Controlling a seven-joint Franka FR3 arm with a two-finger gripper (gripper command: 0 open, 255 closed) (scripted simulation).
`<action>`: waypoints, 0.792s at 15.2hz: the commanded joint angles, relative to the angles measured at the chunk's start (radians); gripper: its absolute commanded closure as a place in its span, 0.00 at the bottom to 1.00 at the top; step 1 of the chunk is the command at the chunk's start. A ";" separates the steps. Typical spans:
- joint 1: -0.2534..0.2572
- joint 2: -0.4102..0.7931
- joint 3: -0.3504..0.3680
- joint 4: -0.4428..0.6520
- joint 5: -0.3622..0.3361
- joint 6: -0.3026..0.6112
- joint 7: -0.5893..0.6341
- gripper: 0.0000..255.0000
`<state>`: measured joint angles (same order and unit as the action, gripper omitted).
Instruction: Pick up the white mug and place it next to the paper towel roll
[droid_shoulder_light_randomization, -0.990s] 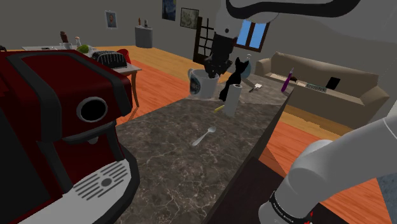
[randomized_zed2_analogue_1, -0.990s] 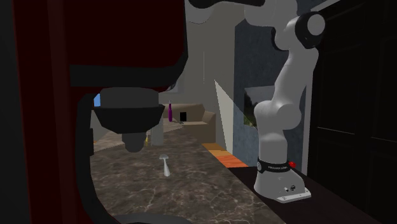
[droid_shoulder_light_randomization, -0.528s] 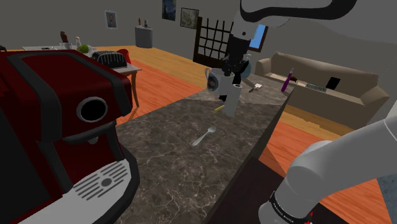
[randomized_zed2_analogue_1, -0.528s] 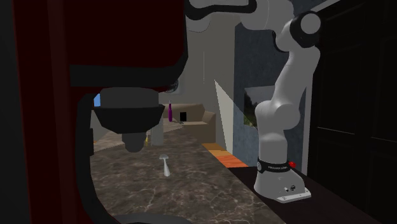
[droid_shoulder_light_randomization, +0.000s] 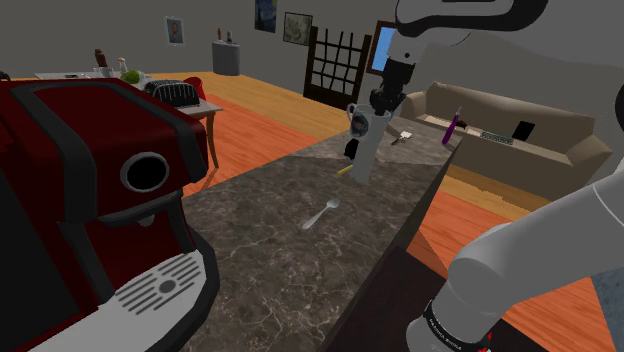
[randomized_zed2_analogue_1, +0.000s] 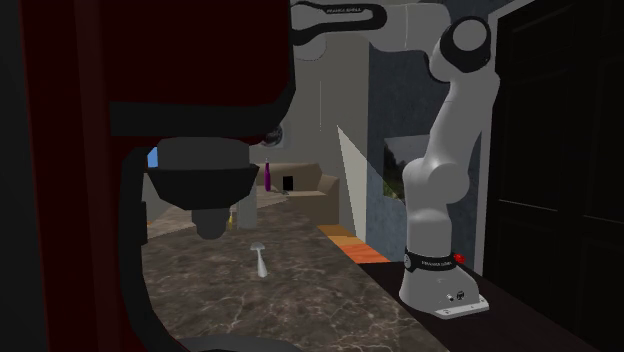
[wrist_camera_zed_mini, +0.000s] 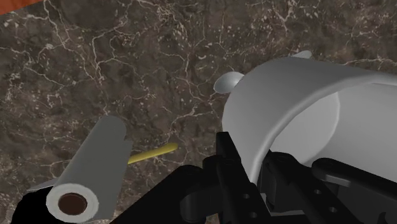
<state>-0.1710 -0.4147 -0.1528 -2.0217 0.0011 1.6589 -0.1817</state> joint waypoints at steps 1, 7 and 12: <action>-0.007 0.004 -0.016 -0.005 -0.005 0.009 -0.023 1.00; -0.009 -0.008 -0.018 -0.096 -0.008 0.088 -0.025 1.00; -0.011 -0.012 -0.020 -0.167 -0.009 0.155 -0.028 1.00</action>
<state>-0.1814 -0.4240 -0.1732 -2.1712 -0.0077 1.7983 -0.2102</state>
